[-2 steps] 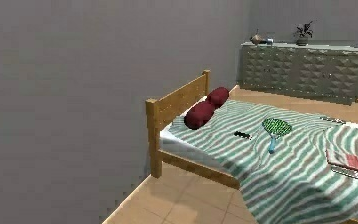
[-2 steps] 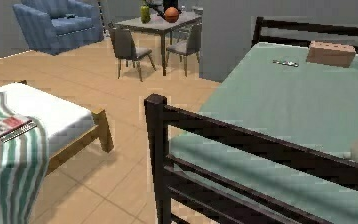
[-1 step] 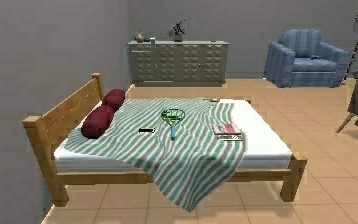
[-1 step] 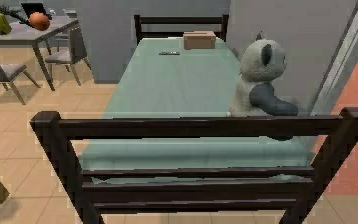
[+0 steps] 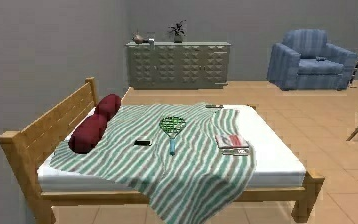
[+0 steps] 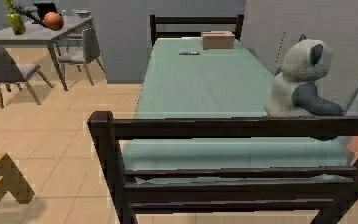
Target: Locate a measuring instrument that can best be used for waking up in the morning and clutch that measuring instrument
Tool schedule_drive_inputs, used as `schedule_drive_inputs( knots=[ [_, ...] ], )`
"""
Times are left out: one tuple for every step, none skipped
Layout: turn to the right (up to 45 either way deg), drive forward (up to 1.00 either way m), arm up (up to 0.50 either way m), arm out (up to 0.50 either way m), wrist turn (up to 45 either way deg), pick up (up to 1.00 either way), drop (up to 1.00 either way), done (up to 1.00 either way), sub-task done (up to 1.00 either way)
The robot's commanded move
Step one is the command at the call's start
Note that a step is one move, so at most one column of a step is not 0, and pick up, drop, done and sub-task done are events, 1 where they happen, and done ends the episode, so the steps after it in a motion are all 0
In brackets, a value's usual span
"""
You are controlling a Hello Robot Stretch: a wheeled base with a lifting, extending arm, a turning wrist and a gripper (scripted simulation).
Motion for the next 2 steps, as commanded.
schedule_drive_inputs(
  knots=[
    [12.0,0.0,0.0,0.0,0.0,0.0,0.0,0.0,0.0],
    [0.0,0.4,0.0,0.0,0.0,0.0,0.0,0.0,0.0]
  ],
)
